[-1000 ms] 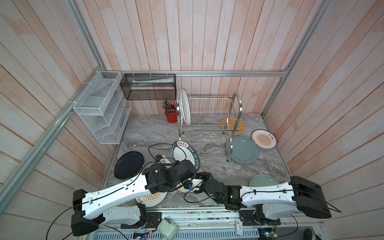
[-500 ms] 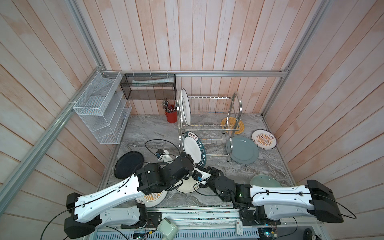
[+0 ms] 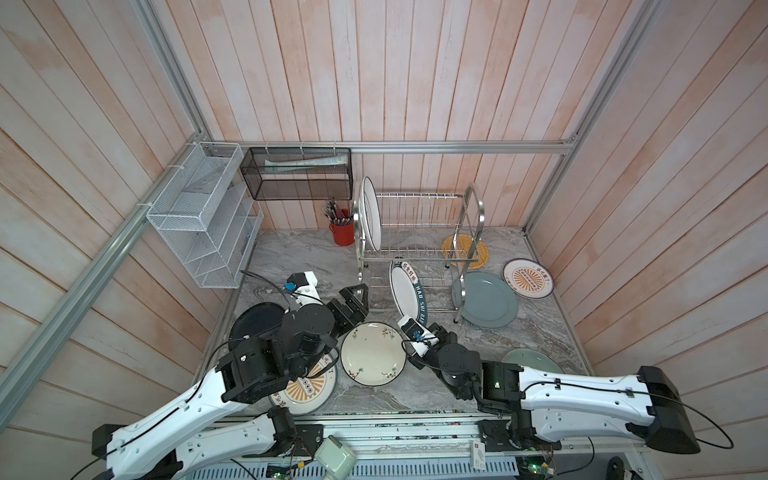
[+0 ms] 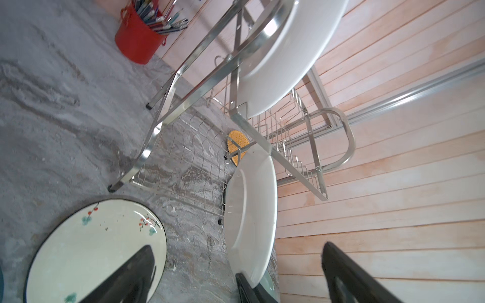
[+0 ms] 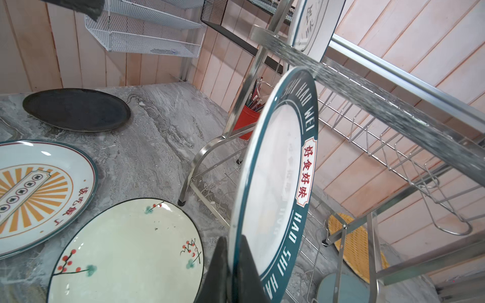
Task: Load the plates into the dish rack
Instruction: 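Carry the green-rimmed plate to the rack with the right gripper while the left withdraws, then raise the green-rimmed plate upright over the upper rack tier with the right gripper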
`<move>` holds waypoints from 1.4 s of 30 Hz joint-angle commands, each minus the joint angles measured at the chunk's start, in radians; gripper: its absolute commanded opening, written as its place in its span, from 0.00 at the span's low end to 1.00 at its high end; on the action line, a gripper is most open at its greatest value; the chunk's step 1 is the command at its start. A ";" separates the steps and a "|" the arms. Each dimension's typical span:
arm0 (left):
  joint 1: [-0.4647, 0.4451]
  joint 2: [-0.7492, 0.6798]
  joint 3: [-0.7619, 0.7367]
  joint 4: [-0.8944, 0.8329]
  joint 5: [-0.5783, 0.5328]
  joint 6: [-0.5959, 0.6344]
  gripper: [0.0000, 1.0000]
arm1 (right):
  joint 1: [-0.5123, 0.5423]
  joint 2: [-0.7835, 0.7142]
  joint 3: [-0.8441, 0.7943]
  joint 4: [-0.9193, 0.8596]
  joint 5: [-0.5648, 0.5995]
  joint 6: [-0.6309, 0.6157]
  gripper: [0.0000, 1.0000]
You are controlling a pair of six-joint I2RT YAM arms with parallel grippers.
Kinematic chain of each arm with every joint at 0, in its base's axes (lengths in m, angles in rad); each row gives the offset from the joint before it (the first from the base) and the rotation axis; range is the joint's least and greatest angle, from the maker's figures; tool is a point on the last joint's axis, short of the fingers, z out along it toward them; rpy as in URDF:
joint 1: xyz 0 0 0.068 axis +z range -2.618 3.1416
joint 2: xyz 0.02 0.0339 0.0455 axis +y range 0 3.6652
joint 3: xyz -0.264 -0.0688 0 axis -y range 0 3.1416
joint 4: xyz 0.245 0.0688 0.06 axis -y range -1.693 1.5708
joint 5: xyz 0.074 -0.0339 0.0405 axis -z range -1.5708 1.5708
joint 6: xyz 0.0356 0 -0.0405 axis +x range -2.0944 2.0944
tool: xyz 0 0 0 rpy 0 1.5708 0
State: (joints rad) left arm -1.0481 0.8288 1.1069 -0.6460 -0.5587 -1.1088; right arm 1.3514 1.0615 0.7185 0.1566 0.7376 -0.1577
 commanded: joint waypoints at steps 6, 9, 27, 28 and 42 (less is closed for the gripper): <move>0.011 -0.203 -0.144 0.112 -0.015 0.470 1.00 | -0.006 -0.077 0.237 -0.242 0.066 0.258 0.00; 0.011 -0.282 -0.178 0.104 -0.040 0.592 1.00 | -0.006 -0.105 0.301 -0.283 0.024 0.292 0.00; 0.011 -0.343 -0.303 0.105 0.056 0.656 1.00 | -0.021 -0.131 0.435 -0.281 -0.154 0.334 0.00; 0.011 -0.331 -0.309 0.100 0.056 0.644 1.00 | -0.023 -0.129 0.436 -0.277 -0.156 0.337 0.00; 0.011 -0.417 -0.300 0.015 0.013 0.615 1.00 | -0.089 -0.106 0.576 -0.221 -0.407 0.411 0.00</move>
State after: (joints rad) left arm -1.0405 0.4355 0.8001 -0.6014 -0.5320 -0.4934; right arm 1.2751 0.9470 1.2236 -0.1608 0.4107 0.2375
